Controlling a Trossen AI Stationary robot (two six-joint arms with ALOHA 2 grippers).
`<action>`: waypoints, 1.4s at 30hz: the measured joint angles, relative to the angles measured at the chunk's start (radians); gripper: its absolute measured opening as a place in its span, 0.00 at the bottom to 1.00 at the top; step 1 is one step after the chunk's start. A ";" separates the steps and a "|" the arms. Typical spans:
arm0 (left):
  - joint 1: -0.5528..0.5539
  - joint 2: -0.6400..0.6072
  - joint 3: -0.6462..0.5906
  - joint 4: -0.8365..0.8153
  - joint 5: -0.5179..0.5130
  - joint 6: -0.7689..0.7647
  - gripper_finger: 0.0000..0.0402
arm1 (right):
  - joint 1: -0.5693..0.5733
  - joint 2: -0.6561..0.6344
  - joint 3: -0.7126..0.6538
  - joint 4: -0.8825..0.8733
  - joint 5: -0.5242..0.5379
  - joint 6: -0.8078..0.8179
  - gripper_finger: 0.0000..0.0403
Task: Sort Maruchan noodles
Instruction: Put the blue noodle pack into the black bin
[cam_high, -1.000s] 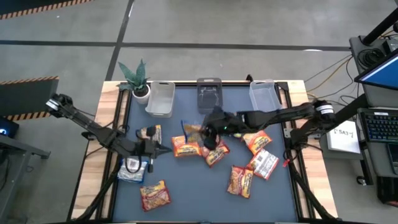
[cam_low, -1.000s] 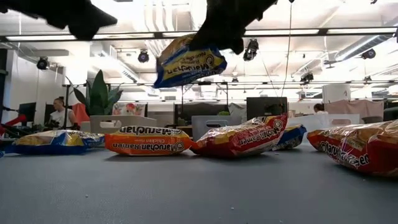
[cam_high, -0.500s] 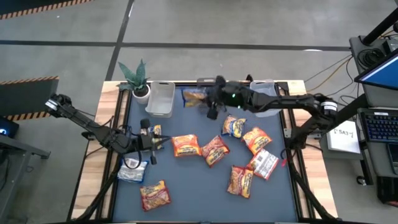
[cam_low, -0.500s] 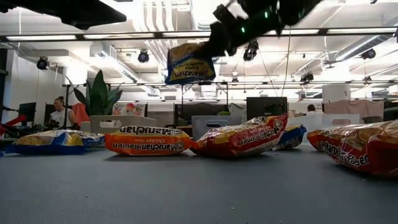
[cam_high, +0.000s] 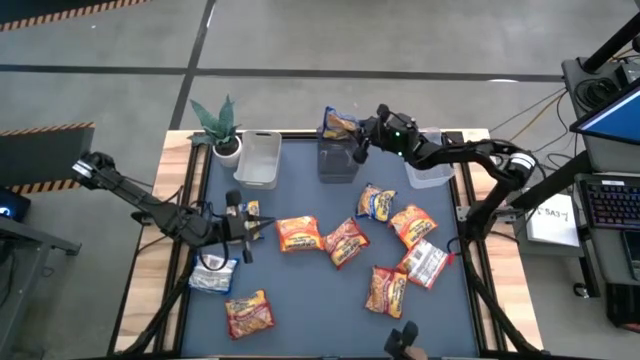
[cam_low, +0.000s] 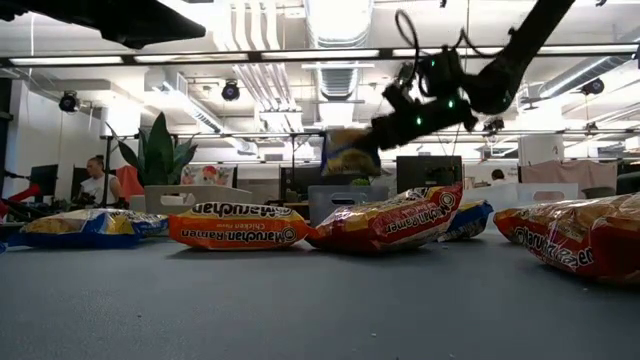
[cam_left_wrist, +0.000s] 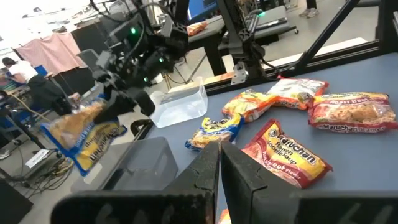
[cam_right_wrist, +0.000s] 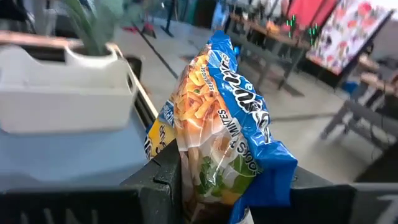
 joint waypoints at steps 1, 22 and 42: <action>0.006 0.000 0.000 0.000 0.000 0.000 0.00 | -0.005 0.016 0.000 0.003 0.000 0.002 0.28; 0.034 0.016 0.000 0.000 0.000 -0.003 0.00 | -0.006 0.179 0.083 0.000 0.002 -0.066 0.32; 0.035 0.074 0.000 0.017 0.001 -0.056 0.00 | -0.005 0.193 0.081 -0.020 0.084 -0.005 0.47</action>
